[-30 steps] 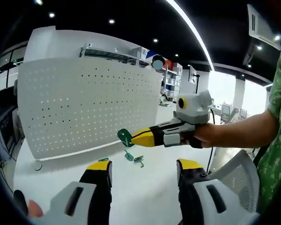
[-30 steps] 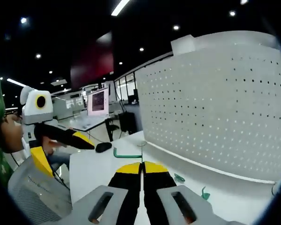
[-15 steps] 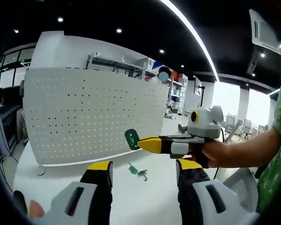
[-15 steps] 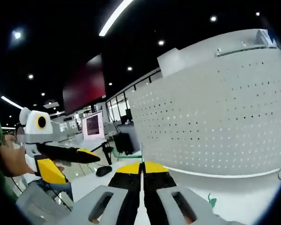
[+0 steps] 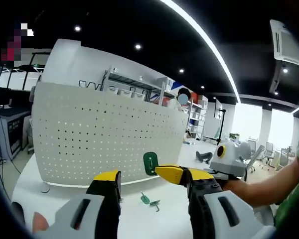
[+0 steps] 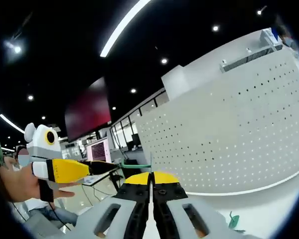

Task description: Insert the hook assembly into the mounting plate slot until the hook locks in place.

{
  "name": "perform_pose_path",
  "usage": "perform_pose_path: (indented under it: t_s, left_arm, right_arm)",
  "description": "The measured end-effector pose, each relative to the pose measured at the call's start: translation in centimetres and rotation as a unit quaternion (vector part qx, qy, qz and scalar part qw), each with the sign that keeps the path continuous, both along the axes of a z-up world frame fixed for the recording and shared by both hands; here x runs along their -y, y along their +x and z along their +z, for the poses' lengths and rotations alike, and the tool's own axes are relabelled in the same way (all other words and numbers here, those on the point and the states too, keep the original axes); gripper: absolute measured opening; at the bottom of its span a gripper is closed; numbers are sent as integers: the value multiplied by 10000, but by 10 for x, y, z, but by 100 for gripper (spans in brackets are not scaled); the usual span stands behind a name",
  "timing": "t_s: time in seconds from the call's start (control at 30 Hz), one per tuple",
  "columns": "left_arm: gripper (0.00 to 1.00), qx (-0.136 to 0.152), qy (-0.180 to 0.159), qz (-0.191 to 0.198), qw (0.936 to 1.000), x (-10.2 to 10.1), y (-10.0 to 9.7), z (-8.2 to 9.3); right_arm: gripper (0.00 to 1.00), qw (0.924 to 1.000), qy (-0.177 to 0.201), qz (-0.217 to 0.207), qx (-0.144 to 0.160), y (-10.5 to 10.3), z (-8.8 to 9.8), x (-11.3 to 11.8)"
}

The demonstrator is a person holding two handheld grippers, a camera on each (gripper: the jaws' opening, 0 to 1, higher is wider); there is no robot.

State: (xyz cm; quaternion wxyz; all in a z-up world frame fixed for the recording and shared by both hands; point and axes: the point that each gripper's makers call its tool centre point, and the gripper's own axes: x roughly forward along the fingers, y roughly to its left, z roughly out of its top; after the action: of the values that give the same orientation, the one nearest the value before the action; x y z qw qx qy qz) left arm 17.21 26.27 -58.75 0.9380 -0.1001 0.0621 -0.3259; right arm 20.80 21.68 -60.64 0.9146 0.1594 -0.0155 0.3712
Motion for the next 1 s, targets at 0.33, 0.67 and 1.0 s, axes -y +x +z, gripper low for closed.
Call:
perform_pose_path:
  t_s: [0.33,0.67,1.0]
  left_arm:
    - [47,125,-169,230,9995,3,12,17]
    - [40,161,-131,339,9992,8,19,21]
    - [27,164,-157,300,9993,10,19,24]
  right_arm:
    - [0,9996,220,-80,152,-3,15,-6]
    - [0,9992,340,-37,196,-8,22,-7]
    - [0,9990,330,-1,286,-12,26,-9]
